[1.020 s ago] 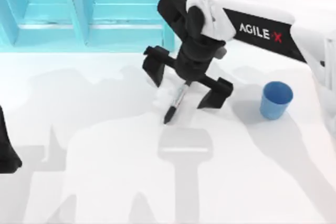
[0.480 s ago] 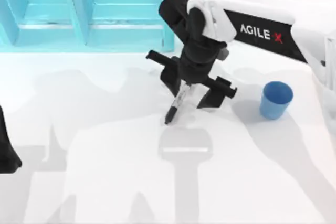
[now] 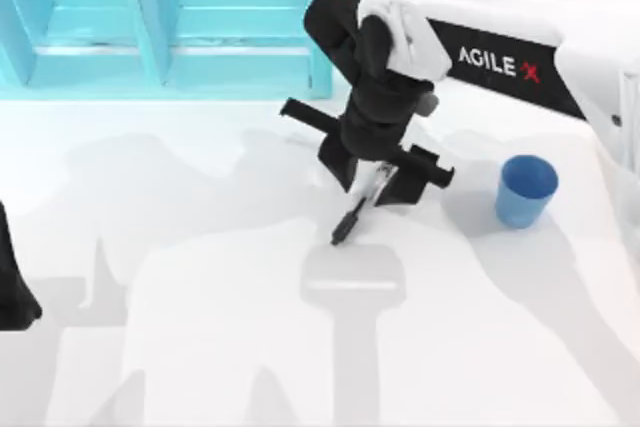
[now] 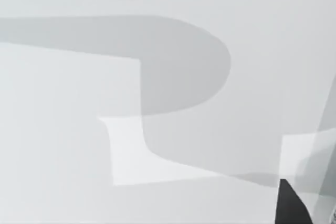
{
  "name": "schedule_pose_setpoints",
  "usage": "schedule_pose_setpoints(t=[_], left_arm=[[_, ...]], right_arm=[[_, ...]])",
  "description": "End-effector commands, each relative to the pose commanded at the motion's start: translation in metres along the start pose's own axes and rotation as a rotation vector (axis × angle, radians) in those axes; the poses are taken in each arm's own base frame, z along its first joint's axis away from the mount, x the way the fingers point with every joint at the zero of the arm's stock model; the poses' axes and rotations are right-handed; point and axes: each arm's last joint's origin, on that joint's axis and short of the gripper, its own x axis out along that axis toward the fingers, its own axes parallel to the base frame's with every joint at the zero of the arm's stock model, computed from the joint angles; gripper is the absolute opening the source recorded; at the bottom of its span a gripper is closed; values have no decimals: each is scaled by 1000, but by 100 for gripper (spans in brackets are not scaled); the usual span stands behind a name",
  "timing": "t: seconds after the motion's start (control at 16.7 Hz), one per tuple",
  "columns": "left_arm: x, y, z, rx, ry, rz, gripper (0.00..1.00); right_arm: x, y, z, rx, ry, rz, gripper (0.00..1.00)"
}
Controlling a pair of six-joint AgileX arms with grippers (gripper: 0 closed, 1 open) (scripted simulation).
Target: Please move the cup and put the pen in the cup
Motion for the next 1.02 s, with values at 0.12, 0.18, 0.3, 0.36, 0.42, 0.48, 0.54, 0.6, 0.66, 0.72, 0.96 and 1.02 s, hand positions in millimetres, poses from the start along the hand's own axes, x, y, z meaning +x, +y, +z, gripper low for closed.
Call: schedule_pose_setpoints(t=[0.12,0.18,0.3,0.36,0.42,0.48,0.54,0.6,0.66,0.72,0.96,1.02], left_arm=[[0,0,0,0,0,0,100],[0,0,0,0,0,0,100],[0,0,0,0,0,0,100],[0,0,0,0,0,0,100],[0,0,0,0,0,0,100],[0,0,0,0,0,0,100],[0,0,0,0,0,0,100],[0,0,0,0,0,0,100],[0,0,0,0,0,0,100],[0,0,0,0,0,0,100],[0,0,0,0,0,0,100],[0,0,0,0,0,0,100]], right_arm=[[-37,-5,-1,-29,-30,-26,0],[-40,-4,-5,-34,-29,-26,0],[-54,-5,-20,-39,-22,-35,0],[-65,-6,-31,-41,-20,-38,0],[-81,-8,-41,-40,-24,-31,0],[-99,-10,-52,-38,-31,-18,0],[-115,-13,-62,-36,-35,-9,0],[-126,-18,-72,-35,-34,-11,0],[-134,-22,-81,-33,-34,-17,0],[-139,-25,-86,-31,-33,-22,0],[-142,-27,-91,-26,-30,-26,0],[-141,-27,-88,-22,-31,-24,0]])
